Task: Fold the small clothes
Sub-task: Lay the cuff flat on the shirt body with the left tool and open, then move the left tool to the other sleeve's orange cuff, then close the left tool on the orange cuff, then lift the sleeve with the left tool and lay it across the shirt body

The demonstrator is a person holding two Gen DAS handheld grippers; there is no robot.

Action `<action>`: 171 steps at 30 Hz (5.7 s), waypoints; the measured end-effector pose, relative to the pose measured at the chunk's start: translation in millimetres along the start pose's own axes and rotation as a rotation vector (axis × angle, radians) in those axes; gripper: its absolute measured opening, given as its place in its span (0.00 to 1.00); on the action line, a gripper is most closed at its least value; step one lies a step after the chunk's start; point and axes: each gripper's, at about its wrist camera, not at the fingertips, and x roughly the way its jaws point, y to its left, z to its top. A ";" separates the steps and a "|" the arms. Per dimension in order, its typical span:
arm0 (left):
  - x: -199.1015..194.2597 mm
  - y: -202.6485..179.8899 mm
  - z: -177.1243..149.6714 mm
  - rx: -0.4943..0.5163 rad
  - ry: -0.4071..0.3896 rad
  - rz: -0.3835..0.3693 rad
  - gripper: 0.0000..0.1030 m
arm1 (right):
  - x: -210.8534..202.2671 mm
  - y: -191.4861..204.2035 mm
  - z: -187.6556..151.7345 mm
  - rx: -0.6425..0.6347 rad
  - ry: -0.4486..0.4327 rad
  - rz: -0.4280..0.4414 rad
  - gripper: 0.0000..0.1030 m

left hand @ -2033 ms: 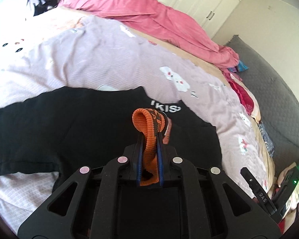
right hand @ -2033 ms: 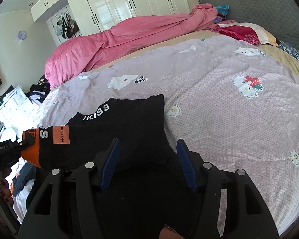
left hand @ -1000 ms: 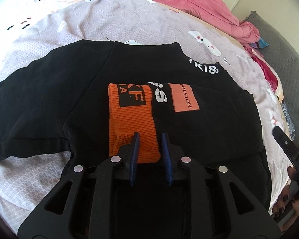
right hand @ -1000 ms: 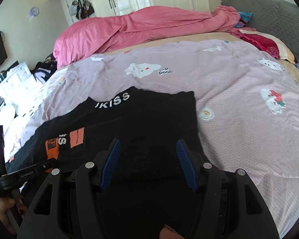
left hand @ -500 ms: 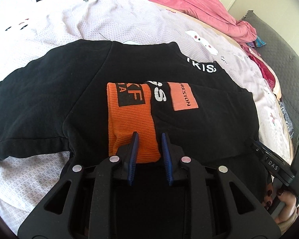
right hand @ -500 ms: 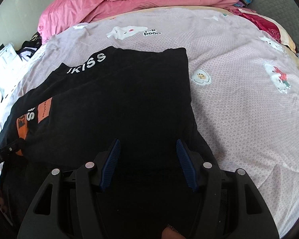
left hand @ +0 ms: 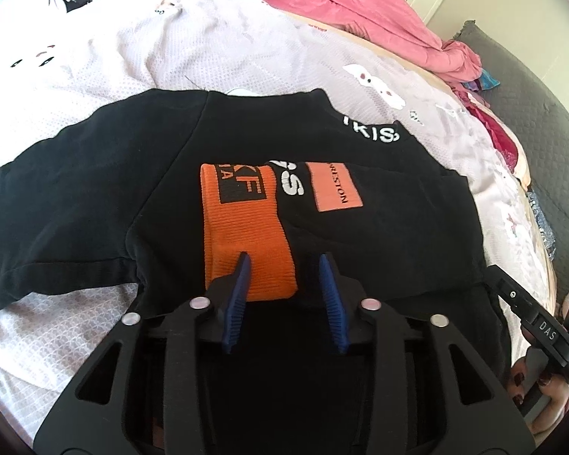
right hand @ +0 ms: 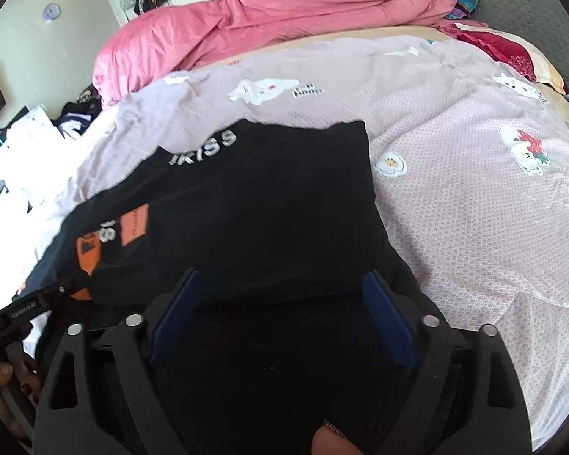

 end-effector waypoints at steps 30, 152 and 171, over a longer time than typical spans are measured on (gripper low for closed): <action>-69.6 23.9 -7.6 -0.032 -0.119 0.063 0.85 | -39.1 50.8 -2.7 -0.072 -0.062 0.061 0.95; -198.2 210.8 -29.3 -0.383 -0.393 0.145 0.07 | -31.5 257.2 -39.3 -0.356 0.020 0.323 0.96; -186.0 136.1 -10.1 -0.255 -0.394 0.035 0.07 | -50.3 196.7 -24.3 -0.259 -0.025 0.269 0.96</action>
